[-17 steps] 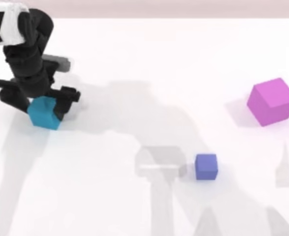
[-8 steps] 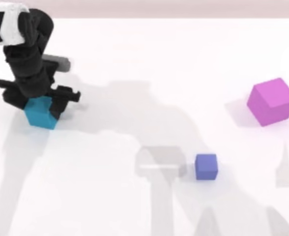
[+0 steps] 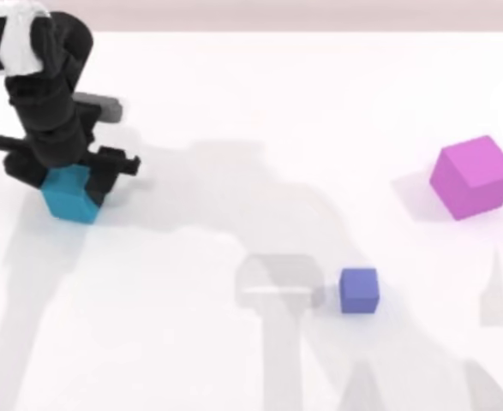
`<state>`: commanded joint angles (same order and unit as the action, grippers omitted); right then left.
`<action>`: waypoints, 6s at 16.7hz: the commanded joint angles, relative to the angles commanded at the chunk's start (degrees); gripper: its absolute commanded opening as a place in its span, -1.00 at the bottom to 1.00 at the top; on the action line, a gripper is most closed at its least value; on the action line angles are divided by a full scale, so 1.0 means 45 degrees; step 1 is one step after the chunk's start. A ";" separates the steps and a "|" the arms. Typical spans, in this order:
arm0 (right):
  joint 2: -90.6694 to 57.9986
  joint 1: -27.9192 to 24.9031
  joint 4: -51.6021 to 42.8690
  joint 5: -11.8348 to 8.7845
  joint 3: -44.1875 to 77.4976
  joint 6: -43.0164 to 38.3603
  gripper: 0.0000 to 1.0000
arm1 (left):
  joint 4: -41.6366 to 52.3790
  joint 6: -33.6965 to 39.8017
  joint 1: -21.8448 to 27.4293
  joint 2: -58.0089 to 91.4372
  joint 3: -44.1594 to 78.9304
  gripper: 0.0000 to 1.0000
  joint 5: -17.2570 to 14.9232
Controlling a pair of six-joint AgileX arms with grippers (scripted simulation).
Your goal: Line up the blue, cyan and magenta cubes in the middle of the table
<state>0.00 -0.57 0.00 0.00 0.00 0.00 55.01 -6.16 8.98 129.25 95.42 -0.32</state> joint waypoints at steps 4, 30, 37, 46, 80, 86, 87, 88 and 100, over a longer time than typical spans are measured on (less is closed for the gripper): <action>0.0000 0.0000 0.0000 0.0000 0.0000 0.0000 1.00 | 0.1718 0.0049 -0.0159 -0.0432 0.1126 -1.00 0.0006; 0.0000 0.0000 0.0000 0.0000 0.0000 0.0000 1.00 | 0.3764 1.1565 0.8353 -0.1076 0.2610 -1.00 0.0180; 0.0000 0.0000 0.0000 0.0000 0.0000 0.0000 1.00 | 0.3237 1.1537 0.8326 -0.0951 0.2130 -1.00 0.0173; 0.0000 0.0000 0.0000 0.0000 0.0000 0.0000 1.00 | 0.0594 1.1555 0.8351 -0.0404 0.0120 -1.00 0.0175; 0.0000 0.0000 0.0000 0.0000 0.0000 0.0000 1.00 | 0.3725 1.1607 0.8130 -0.1158 0.2502 1.00 0.0182; -0.0785 -0.0085 -0.0583 -0.0021 0.0775 0.0087 1.00 | 0.3187 1.1499 0.7808 -0.1881 0.1737 1.00 0.0241; -0.1315 -0.0130 -0.0958 -0.0026 0.1300 0.0144 1.00 | 0.2864 1.1432 0.7546 -0.2401 0.1252 1.00 0.0271; -0.1979 -0.0179 -0.1412 -0.0027 0.1958 0.0212 1.00 | 0.2476 1.1349 0.7225 -0.3053 0.0660 1.00 0.0302; -1.7793 -0.1015 -1.0376 0.0044 1.5589 0.1521 1.00 | -0.5248 0.7425 0.1274 -1.7970 -1.2247 1.00 0.0427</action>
<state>-80.07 -5.14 -46.69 0.20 70.15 6.84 31.40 27.25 14.71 48.38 40.31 1.60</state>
